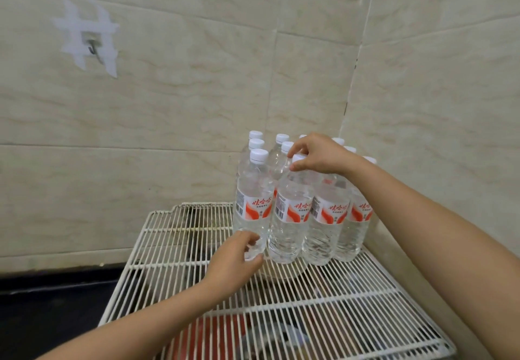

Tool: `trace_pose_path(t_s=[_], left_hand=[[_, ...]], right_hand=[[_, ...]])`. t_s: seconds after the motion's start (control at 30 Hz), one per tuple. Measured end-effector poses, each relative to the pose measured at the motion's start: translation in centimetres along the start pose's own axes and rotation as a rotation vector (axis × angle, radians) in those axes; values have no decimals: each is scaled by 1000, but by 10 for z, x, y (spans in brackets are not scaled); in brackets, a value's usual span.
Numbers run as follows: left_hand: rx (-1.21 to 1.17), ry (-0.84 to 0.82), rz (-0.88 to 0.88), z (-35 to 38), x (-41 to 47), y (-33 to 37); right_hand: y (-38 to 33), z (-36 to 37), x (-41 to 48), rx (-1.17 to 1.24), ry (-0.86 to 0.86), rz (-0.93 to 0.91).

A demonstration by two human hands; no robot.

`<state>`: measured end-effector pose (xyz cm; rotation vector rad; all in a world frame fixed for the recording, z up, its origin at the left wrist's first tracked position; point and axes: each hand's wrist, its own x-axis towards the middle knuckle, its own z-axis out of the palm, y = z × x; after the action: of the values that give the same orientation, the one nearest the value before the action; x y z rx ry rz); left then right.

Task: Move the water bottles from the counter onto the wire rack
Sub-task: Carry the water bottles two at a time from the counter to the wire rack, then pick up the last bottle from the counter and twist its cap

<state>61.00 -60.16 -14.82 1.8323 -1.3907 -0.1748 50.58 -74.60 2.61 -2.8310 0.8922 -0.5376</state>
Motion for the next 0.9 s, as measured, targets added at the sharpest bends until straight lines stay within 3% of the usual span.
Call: trace_pose_path(t_s=[0.3,0.43,0.5,0.7,0.83,0.9], left_hand=[[30,16,-48,-12,-2,-20],[36,68,-111,-30,-6,-33],[32,119,-157,-41,-12,-38],[3,363,-351,-86,-56,-59],[86,502,-543,-120,-123,-75],[198,646,-694,-148,-193,-79]], right_hand=[[-3,9,-12,-106,67,44],[-19,28,-37,-118,424,-72],[-35,43,-46,-101,488,-206],[-90,105,-56,-112,250,-509],[-131,139,-51,-76,160,-658],[-183,158,-62,3,93,-784]])
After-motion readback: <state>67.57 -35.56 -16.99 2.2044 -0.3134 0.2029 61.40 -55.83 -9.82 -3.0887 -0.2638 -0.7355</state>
